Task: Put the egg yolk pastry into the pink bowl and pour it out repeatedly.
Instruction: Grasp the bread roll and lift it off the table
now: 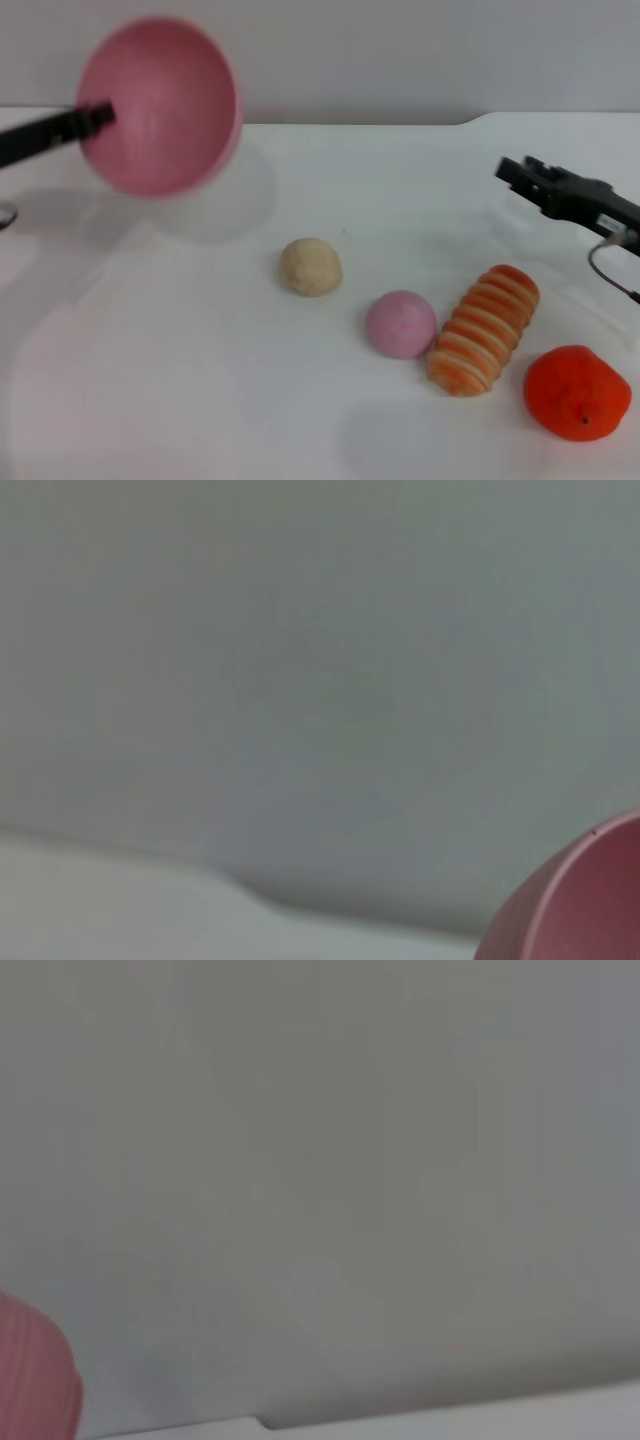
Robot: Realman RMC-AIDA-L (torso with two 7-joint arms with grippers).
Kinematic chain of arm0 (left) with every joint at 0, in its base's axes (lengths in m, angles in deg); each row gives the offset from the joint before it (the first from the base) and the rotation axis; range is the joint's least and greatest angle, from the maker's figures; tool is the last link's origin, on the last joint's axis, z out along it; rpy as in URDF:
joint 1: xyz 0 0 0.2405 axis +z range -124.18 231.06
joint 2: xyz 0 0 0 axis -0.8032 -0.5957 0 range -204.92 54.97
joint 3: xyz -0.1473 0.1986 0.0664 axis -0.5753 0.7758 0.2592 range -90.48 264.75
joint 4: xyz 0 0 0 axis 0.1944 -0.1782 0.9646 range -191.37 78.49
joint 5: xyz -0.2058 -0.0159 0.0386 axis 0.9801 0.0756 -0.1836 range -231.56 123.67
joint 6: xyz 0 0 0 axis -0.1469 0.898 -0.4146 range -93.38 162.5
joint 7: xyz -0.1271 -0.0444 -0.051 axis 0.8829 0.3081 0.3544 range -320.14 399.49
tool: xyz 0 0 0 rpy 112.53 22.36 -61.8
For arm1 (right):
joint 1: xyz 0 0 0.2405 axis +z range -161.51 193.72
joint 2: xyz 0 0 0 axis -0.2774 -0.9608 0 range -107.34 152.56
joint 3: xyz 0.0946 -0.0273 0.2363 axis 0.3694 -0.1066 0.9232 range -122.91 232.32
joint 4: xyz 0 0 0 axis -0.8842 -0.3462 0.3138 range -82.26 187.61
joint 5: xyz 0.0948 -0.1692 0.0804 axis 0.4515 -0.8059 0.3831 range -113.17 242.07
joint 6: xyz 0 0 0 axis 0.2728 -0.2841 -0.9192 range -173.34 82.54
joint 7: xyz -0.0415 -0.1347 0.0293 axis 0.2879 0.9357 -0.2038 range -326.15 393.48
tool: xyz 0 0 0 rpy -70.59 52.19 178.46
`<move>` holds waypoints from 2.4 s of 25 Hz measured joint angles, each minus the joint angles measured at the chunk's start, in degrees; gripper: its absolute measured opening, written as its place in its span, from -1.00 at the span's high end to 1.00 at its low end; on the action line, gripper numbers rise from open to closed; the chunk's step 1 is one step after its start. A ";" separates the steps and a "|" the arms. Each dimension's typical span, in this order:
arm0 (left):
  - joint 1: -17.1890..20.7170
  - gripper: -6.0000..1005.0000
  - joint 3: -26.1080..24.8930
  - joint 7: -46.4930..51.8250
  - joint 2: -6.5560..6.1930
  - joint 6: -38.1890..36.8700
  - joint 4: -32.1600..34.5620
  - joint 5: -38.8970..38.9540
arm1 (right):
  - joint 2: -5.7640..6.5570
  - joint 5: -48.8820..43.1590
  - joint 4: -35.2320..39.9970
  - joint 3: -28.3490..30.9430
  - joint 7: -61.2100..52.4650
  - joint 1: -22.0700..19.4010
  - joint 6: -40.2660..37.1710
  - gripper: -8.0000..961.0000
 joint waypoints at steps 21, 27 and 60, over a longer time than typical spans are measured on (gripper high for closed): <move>8.87 0.99 -6.36 5.71 0.33 -22.51 4.97 -9.95 | -0.59 -0.19 -3.55 -32.23 -3.76 22.11 15.90 -0.49; 8.63 0.99 -3.21 6.01 0.34 -21.30 4.78 -9.95 | -0.79 0.03 -3.16 -40.30 -7.65 22.92 22.33 -0.48; 4.89 0.99 2.30 8.54 0.43 -16.79 2.87 -9.93 | -0.81 15.87 -2.97 -64.55 -9.85 25.30 36.99 -0.47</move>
